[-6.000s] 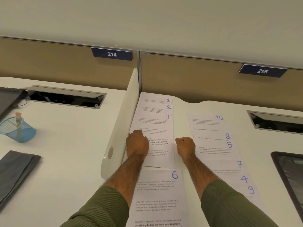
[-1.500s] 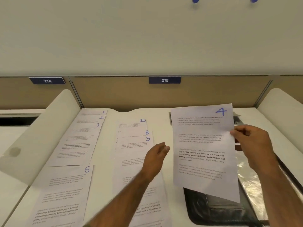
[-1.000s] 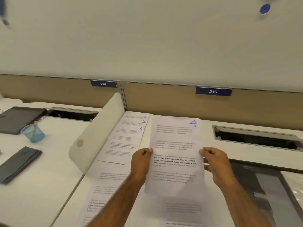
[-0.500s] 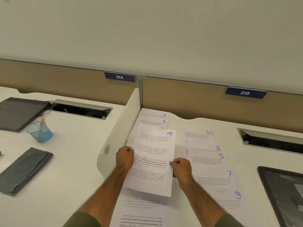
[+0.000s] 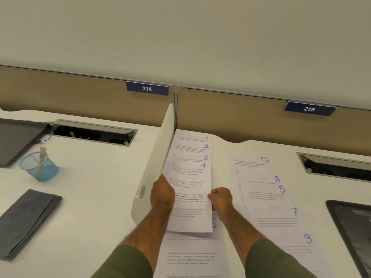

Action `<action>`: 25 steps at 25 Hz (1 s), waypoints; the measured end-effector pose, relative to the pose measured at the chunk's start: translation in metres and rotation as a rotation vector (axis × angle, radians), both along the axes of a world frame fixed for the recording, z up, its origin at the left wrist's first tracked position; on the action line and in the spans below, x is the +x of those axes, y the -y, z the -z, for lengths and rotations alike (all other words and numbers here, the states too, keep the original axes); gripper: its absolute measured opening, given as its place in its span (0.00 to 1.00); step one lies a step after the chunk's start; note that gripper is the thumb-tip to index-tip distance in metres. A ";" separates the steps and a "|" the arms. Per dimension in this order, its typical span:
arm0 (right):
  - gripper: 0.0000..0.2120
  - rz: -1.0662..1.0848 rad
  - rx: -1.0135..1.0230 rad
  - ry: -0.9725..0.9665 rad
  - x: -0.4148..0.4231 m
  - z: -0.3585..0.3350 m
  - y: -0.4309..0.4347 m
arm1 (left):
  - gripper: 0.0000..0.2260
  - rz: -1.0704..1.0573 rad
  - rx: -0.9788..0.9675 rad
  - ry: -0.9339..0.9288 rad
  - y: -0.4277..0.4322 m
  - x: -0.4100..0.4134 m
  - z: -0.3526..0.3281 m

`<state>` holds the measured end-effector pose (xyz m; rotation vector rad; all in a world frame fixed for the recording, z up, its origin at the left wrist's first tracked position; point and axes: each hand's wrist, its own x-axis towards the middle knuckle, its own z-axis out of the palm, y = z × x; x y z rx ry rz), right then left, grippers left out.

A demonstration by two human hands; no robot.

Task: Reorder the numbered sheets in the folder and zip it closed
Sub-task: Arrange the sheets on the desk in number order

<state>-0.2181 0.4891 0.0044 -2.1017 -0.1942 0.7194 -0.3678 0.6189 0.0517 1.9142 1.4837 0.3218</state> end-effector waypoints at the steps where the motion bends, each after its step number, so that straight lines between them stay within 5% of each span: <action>1: 0.08 -0.002 -0.003 0.001 0.001 0.000 -0.004 | 0.09 0.021 0.010 -0.022 -0.001 0.001 0.001; 10: 0.15 0.015 -0.049 -0.046 0.011 0.014 -0.017 | 0.12 0.047 0.019 -0.051 -0.011 0.006 0.022; 25: 0.11 -0.079 -0.135 0.004 -0.003 0.019 0.008 | 0.21 0.282 0.286 -0.289 0.019 0.000 0.054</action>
